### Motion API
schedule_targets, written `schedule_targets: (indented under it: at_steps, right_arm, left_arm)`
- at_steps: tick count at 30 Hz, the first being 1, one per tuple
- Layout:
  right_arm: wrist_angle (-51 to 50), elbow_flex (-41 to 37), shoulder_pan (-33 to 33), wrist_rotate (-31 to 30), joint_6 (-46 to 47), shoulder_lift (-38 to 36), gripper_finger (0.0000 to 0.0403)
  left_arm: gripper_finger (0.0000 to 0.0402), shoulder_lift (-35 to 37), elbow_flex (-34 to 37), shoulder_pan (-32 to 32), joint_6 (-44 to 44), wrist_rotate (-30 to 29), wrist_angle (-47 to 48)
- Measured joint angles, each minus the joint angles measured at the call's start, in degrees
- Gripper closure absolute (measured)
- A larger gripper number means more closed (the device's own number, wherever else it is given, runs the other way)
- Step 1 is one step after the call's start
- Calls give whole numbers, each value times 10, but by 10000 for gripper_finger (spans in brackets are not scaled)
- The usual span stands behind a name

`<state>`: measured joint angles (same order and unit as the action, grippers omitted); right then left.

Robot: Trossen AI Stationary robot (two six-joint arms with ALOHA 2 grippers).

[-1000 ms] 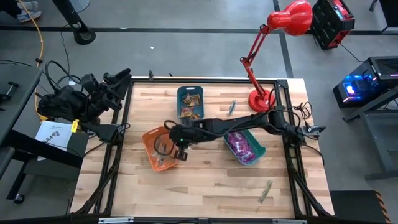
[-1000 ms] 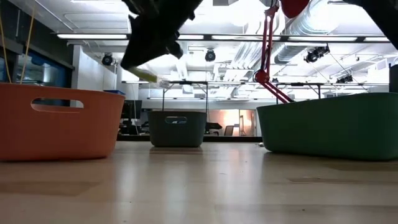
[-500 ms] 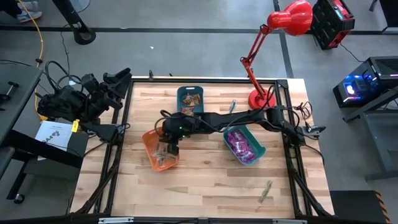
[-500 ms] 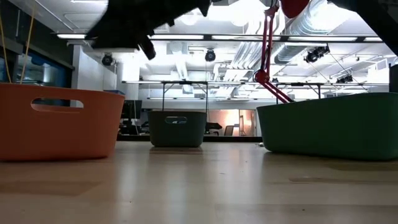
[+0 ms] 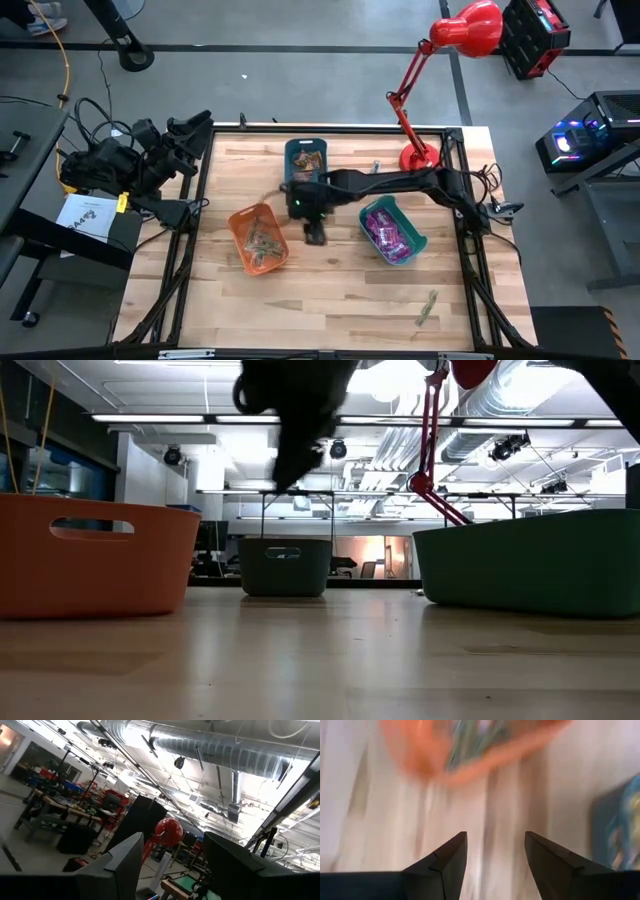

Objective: Sort candy
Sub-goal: Put the green candy into the orange bin

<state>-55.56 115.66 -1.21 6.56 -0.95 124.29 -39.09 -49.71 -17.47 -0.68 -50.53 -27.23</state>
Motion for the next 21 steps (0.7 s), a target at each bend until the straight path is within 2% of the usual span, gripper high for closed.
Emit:
schedule_targets:
  at_steps: [5, 8, 10, 13, 17, 21]
  right_arm:
    - [-117, -42, -22, -1, 15, -60, 217]
    - [-118, -135, -45, -30, 80, -138, 217]
    - [-114, -214, -67, -57, 161, -208, 217]
    - [-106, -332, -111, -70, 337, -322, 218]
    - [-71, -453, -210, -66, 656, -444, 218]
    - [-18, -524, -323, -31, 971, -492, 218]
  left_arm:
    - [199, -1, 0, 0, 15, 0, 26]
    - [200, -1, 0, 0, 21, 0, 35]
    - [199, 0, 0, 0, 21, 3, 35]
    - [199, 0, 0, 0, 26, 10, 34]
    - [199, 1, 0, 0, 36, 10, 33]
    - [199, 0, 0, 0, 37, 10, 34]
